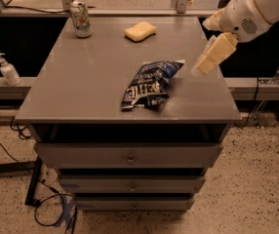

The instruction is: Pick sponge

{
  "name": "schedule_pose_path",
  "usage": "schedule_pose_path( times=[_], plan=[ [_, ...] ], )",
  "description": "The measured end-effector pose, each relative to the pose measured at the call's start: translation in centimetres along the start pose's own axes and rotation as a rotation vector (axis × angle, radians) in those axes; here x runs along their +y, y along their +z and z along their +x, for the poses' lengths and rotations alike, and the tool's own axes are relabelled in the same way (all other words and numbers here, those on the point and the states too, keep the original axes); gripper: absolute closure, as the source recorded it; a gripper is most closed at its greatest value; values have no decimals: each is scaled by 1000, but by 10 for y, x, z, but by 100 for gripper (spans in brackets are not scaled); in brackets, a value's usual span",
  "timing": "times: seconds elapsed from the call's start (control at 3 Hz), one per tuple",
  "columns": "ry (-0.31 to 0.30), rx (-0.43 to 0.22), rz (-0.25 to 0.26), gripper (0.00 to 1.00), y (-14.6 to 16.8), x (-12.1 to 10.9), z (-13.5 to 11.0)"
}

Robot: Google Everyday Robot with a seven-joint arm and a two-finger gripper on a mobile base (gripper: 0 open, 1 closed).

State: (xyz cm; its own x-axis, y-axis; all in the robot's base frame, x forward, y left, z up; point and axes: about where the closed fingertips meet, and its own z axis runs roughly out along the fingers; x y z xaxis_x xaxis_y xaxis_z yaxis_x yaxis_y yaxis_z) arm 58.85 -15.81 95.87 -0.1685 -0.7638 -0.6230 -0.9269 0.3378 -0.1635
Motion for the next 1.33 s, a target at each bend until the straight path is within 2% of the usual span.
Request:
schedule_pose_path(
  times=[0.33,0.67,1.0,1.33],
  plan=[
    [47,-132,-25,0,27,-32,-28],
    [47,-131,-26,0,27,-32,-28],
    [65,-153,-2,0,50,-39,-34],
    [119,-207,71,0,98,-71,-44]
  ],
)
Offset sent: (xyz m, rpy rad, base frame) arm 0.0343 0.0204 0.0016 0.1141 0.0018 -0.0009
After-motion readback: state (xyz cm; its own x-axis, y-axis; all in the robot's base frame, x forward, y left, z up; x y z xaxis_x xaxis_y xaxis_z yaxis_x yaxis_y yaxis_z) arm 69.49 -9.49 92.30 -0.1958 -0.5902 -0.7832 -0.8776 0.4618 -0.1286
